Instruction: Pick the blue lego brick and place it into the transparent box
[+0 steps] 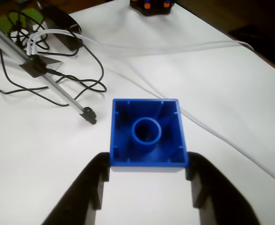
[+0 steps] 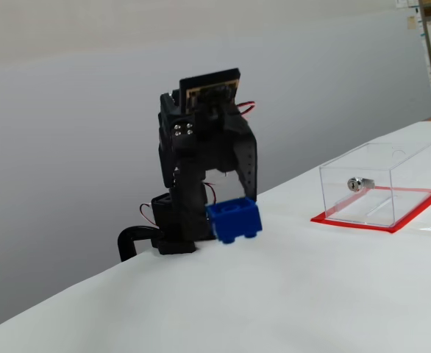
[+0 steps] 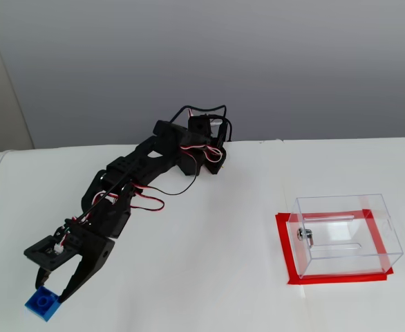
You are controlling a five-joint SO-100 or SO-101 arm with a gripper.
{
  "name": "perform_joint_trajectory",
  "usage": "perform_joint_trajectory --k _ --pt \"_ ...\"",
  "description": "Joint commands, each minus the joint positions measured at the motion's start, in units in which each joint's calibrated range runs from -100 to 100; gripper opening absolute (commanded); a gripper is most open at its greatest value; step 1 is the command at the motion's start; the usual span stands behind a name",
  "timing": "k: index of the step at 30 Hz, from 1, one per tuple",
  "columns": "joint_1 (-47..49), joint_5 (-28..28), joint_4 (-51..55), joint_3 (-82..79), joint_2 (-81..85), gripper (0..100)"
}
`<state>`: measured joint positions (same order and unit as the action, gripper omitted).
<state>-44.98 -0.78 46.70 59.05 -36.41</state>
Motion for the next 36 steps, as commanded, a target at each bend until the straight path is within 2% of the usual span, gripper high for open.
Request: perform_joint_trajectory --k 1,14,36 --pt "2.43 -0.05 1.86 0.36 8.02 13" --pt "14.48 0.36 9.52 0.36 20.58 13" --pt "53.59 0.47 25.71 0.36 32.88 13"
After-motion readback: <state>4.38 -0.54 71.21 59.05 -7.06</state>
